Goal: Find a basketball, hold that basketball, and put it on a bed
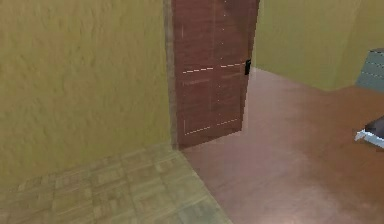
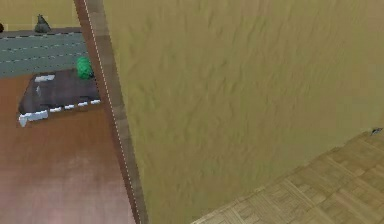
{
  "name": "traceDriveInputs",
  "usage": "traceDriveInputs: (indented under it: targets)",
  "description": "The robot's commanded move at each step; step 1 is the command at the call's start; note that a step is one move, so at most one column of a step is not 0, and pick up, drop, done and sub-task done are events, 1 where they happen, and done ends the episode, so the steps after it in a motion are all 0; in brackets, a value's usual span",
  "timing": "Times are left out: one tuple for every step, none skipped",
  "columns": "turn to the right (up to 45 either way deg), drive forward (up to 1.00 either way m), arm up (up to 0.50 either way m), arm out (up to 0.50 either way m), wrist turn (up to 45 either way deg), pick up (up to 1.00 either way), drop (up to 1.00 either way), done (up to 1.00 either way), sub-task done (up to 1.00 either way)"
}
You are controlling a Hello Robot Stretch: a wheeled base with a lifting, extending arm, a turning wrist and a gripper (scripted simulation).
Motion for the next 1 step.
traceDriveInputs:
  targets:
    - [0.0,0.10,0.00,0.00,0.0,0.00,0.00,0.00,0.00]
